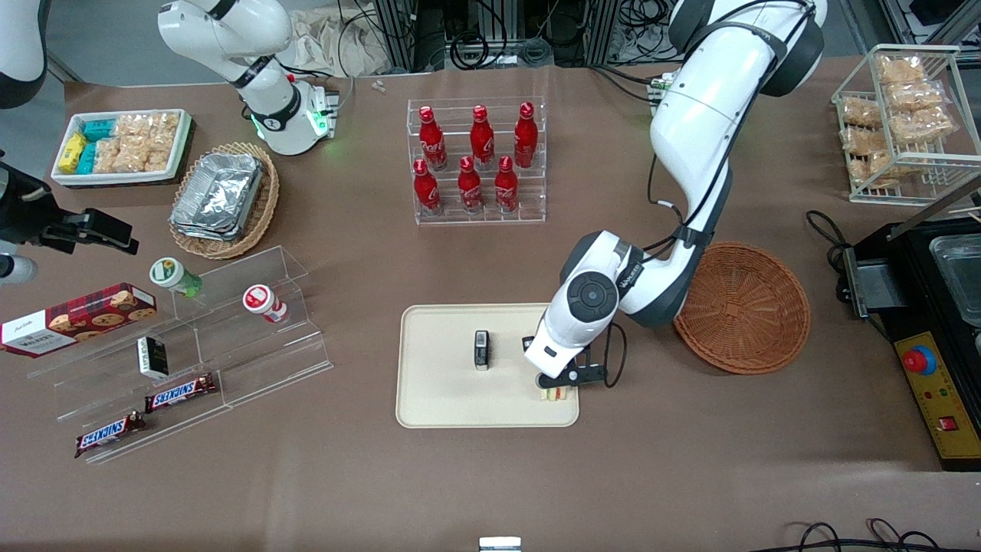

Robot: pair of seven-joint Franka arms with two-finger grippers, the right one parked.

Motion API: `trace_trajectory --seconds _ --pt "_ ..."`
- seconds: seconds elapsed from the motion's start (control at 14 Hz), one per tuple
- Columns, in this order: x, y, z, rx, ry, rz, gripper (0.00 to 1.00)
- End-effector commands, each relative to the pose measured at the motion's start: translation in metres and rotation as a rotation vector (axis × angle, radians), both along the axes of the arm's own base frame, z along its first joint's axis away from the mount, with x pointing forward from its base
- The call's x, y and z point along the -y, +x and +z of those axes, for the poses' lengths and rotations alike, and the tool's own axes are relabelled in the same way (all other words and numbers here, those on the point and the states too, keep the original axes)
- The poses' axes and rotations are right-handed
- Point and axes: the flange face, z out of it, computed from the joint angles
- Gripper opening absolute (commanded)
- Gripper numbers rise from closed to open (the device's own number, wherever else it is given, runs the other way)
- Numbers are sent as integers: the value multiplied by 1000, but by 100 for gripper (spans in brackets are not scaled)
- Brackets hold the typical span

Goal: Place sandwich from basket to tray
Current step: 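Carry the sandwich with the left gripper over the cream tray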

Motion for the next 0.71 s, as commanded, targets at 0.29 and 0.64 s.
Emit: trace_trajectory --seconds 0.29,0.64 --pt "-2 -1 -7 -9 44 -80 31" --pt "-1 0 -6 -10 37 -57 100"
